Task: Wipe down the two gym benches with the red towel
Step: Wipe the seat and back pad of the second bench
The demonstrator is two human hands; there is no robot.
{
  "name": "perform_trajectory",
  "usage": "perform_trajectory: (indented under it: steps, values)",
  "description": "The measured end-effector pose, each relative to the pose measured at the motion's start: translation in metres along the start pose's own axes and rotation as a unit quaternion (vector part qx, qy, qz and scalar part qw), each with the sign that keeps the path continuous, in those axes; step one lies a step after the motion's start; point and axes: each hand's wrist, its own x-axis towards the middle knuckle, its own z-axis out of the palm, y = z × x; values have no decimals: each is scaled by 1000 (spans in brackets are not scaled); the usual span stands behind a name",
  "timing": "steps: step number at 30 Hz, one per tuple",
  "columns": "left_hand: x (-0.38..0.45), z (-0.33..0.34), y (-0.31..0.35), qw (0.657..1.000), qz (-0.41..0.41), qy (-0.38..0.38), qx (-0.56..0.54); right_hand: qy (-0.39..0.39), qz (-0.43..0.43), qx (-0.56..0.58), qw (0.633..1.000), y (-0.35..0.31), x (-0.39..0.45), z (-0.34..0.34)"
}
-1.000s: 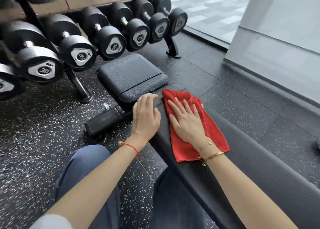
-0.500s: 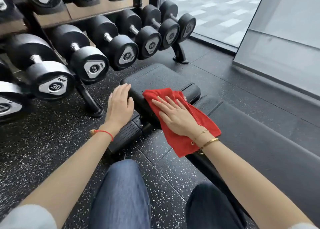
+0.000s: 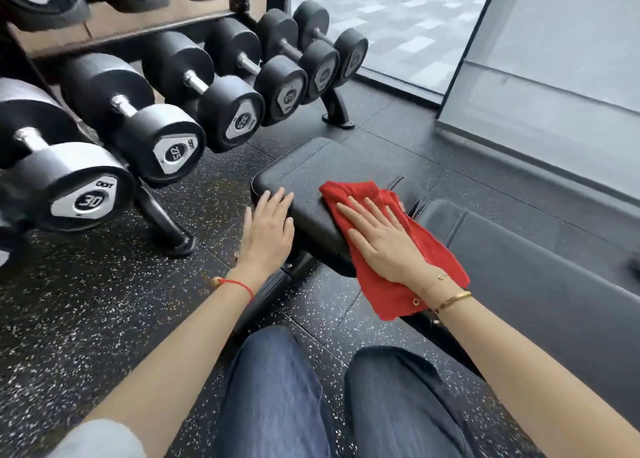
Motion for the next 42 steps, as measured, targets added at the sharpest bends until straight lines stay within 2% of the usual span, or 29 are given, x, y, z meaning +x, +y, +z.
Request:
perform_trajectory:
  steps: [3,9,18,21,24,29,31,34,38,42]
  values:
    - [1,0,1,1000,4,-2,8,12,-3,-19,1000,1,-13,-2]
    - [3,3,-3,1000,10,-6,14,28,55,-12,998,7,-4,5]
    - [7,1,-1,1000,0,8,-14,23,139,-1,990,17,80,0]
    - [7,3,0,1000,-10,11,-14,3,116,-5,993,11,117,0]
    - [9,2,2,1000,-20,9,-16,-30,59,5,998,-4,139,1]
    - [13,2,7,999,-36,19,-4,-42,-85,-2,995,-22,115,8]
    - [13,3,8,999,-42,26,-2,-36,-111,-7,993,-11,99,8]
    - [11,3,10,998,-47,37,-13,-22,-75,-17,997,17,96,4]
    - [11,5,17,997,-61,48,-22,-11,6,-13,1000,41,134,-5]
    - [11,7,18,996,-70,50,-28,-29,-6,4,1000,23,175,-2]
